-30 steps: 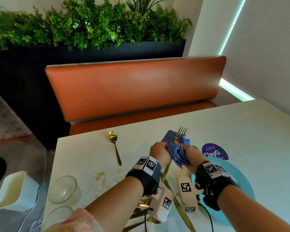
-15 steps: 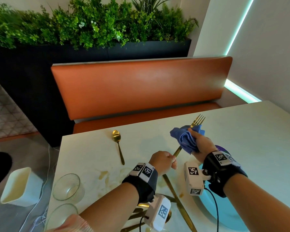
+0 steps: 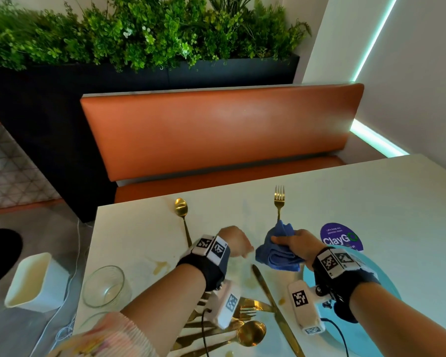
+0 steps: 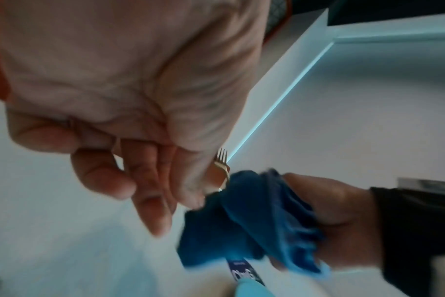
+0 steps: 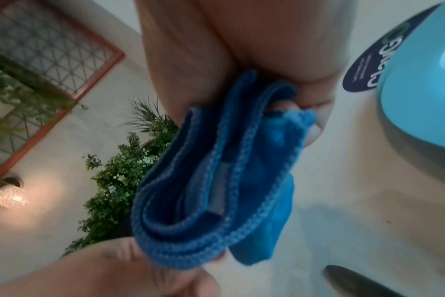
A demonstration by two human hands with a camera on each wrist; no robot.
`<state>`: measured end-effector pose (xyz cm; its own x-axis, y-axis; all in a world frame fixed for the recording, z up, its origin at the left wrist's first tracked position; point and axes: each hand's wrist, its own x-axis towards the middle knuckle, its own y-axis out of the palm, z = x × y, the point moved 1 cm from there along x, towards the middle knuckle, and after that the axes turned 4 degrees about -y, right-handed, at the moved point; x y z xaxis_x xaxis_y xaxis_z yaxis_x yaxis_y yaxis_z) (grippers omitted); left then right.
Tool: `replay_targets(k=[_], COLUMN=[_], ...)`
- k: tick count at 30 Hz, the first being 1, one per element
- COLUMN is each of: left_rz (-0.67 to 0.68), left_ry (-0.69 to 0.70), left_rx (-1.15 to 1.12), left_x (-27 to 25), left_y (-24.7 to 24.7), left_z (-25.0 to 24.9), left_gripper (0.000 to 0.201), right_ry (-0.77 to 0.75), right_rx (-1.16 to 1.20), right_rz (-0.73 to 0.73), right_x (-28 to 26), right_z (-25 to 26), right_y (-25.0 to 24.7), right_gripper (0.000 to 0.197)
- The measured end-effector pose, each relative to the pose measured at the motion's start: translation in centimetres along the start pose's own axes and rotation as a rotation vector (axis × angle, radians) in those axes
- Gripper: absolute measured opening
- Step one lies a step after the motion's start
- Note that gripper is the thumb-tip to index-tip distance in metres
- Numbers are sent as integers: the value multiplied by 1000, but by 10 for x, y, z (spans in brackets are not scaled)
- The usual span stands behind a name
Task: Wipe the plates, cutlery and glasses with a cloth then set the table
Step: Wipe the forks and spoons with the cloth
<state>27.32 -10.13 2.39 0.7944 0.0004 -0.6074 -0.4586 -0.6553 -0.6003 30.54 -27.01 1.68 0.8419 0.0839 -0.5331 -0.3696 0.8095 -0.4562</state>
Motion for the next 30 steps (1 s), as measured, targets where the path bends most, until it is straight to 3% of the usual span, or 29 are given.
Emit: replay_targets(k=[3, 8, 10, 14, 16, 18, 22, 26, 30], left_rz=[-233, -195, -197, -259, -299, -331, -299, -292, -385], left_ry=[26, -22, -40, -107, -172, -250, -368, -490, -562], left_rx=[-182, -597, -677, -761, -648, -394, -87, -41, -187], left_x=[11, 31, 41, 59, 69, 80, 105, 118, 130], left_y=[-10, 1, 2, -8, -20, -33, -46, -46, -40], left_z=[0, -7, -3, 8, 17, 34, 72, 93, 104], left_gripper=[31, 28, 28, 32, 36, 40, 45, 49, 39], right_ry=[-34, -92, -104, -105, -96, -94, -79, -65, -41], right_rx=[-105, -257, -295, -409, -455, -476, -496, -514, -482], right_rz=[114, 199, 202, 234, 244, 230, 189, 182, 156], right_x=[-2, 7, 13, 24, 30, 38, 52, 62, 66], right_z=[9, 25, 28, 31, 28, 22, 14, 11, 9], right_y=[9, 26, 31, 36, 35, 32, 19, 10, 3], right_gripper=[24, 36, 41, 30, 33, 41, 44, 37, 42])
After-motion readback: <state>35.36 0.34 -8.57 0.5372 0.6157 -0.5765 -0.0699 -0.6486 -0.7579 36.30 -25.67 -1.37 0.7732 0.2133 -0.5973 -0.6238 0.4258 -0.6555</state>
